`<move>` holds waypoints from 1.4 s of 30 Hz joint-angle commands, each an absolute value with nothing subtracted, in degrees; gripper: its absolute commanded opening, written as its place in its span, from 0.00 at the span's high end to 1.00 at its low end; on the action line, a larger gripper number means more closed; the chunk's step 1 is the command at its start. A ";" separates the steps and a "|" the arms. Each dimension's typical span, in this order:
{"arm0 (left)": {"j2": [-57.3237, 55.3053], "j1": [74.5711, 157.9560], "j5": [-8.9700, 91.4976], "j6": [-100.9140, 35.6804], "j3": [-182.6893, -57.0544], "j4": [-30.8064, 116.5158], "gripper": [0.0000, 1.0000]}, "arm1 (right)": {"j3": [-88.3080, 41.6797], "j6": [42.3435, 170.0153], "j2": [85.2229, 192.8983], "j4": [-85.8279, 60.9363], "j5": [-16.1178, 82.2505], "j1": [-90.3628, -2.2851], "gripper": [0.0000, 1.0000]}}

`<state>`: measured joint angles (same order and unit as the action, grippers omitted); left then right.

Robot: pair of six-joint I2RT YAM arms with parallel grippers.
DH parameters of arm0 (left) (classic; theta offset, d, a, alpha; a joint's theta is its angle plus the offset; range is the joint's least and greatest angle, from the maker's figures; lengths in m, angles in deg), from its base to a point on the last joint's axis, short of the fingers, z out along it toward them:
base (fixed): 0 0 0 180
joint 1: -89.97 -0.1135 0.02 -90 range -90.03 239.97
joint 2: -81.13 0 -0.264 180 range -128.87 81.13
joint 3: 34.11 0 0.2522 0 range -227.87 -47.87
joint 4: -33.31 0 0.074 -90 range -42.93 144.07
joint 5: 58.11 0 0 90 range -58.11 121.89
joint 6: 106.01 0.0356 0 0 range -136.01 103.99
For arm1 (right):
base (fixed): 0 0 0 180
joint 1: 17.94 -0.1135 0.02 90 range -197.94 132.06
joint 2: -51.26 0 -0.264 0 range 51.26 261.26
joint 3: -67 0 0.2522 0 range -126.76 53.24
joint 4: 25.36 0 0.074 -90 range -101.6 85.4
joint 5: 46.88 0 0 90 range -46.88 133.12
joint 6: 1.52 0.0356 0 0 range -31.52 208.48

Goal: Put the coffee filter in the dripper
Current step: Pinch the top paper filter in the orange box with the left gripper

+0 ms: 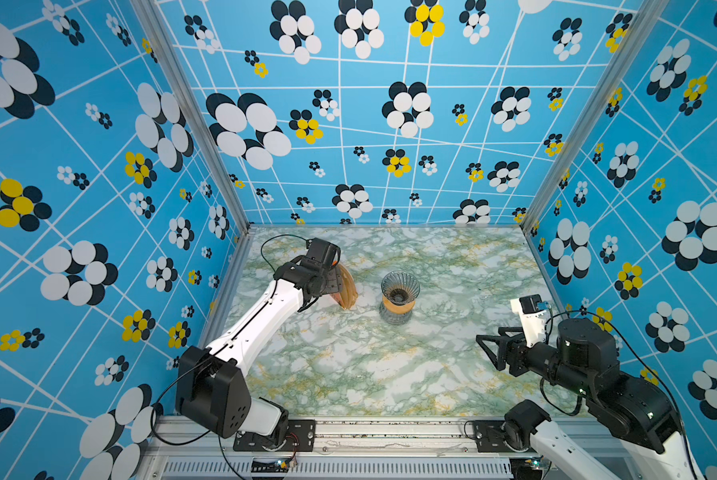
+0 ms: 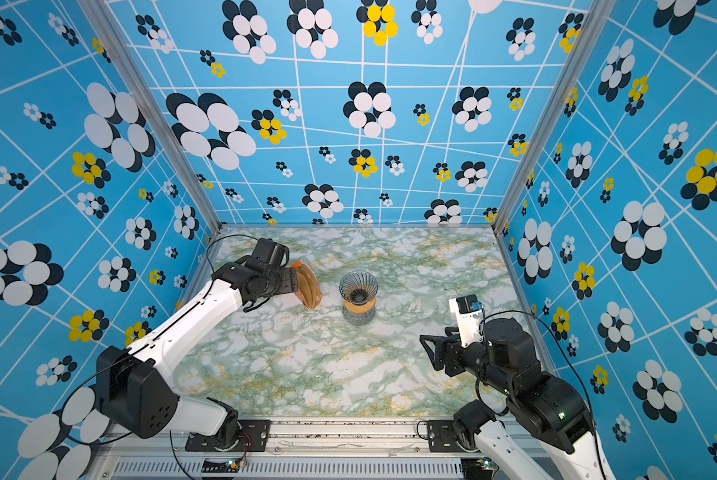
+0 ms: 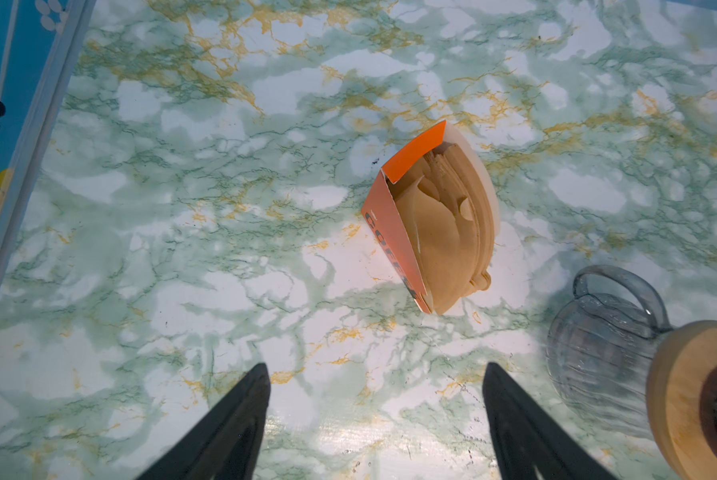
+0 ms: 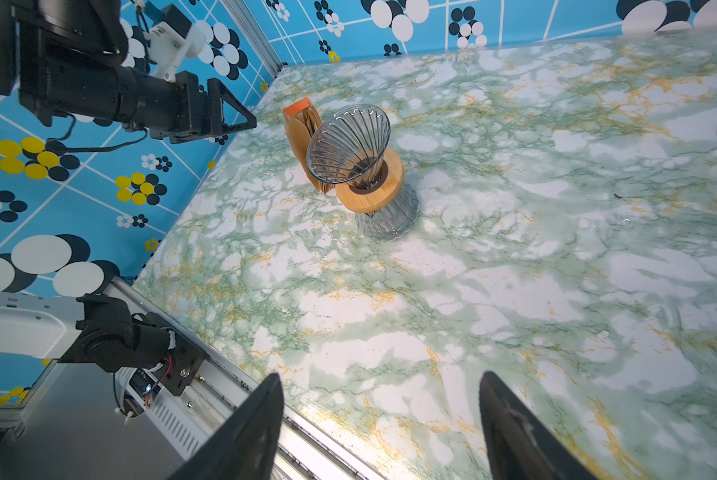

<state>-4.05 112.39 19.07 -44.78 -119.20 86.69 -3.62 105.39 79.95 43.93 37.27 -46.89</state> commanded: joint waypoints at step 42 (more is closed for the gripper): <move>-31.23 115.72 6.22 -40.45 -145.56 95.95 0.68 | 2.70 106.79 75.43 42.68 39.85 -46.69 0.23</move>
